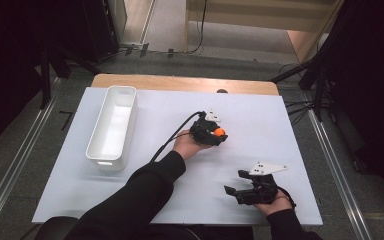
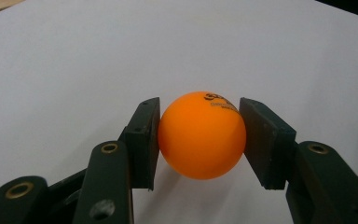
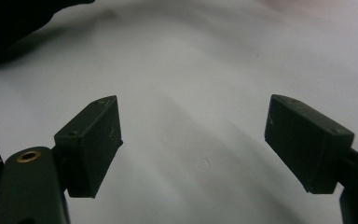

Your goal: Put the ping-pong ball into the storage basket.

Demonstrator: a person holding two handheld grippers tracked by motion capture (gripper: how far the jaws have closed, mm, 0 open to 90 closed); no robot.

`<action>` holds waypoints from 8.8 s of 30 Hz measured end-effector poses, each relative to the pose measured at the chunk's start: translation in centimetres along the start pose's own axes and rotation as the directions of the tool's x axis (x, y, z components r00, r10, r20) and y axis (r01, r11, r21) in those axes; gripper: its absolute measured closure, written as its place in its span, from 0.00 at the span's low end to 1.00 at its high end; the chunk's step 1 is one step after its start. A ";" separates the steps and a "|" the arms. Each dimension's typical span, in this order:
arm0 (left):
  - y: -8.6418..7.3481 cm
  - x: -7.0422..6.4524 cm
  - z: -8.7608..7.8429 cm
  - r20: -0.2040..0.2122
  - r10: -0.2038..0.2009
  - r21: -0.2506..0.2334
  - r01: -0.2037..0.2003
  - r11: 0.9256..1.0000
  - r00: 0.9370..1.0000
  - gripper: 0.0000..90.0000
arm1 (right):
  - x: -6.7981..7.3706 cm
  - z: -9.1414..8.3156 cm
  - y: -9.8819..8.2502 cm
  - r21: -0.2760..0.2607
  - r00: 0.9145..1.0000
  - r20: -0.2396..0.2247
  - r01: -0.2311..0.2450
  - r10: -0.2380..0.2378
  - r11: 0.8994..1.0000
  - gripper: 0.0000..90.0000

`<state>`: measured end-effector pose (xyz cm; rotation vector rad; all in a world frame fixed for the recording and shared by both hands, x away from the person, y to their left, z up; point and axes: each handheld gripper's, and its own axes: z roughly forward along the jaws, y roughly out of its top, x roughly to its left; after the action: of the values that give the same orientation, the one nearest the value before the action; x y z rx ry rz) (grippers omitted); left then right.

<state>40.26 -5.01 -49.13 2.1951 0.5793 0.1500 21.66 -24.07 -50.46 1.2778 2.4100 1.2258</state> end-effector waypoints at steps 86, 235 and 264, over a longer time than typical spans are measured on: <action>-0.3 0.1 -10.9 0.031 -0.069 0.010 0.069 0.998 0.997 0.56 | -0.1 0.0 0.0 0.006 1.000 0.003 0.003 -0.003 1.000 0.19; -2.0 9.2 -22.2 -0.242 -0.248 0.006 0.257 0.966 0.938 0.57 | 0.0 0.1 0.2 0.005 1.000 0.005 0.008 -0.008 1.000 0.19; -3.2 10.6 -24.2 -0.337 -0.311 -0.027 0.321 0.947 0.889 0.57 | 0.1 0.4 0.5 0.007 1.000 -0.007 0.016 -0.016 1.000 0.19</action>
<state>41.31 18.70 -37.04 2.0806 1.1308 0.3500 22.08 -23.63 -50.32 1.2557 2.4266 1.2207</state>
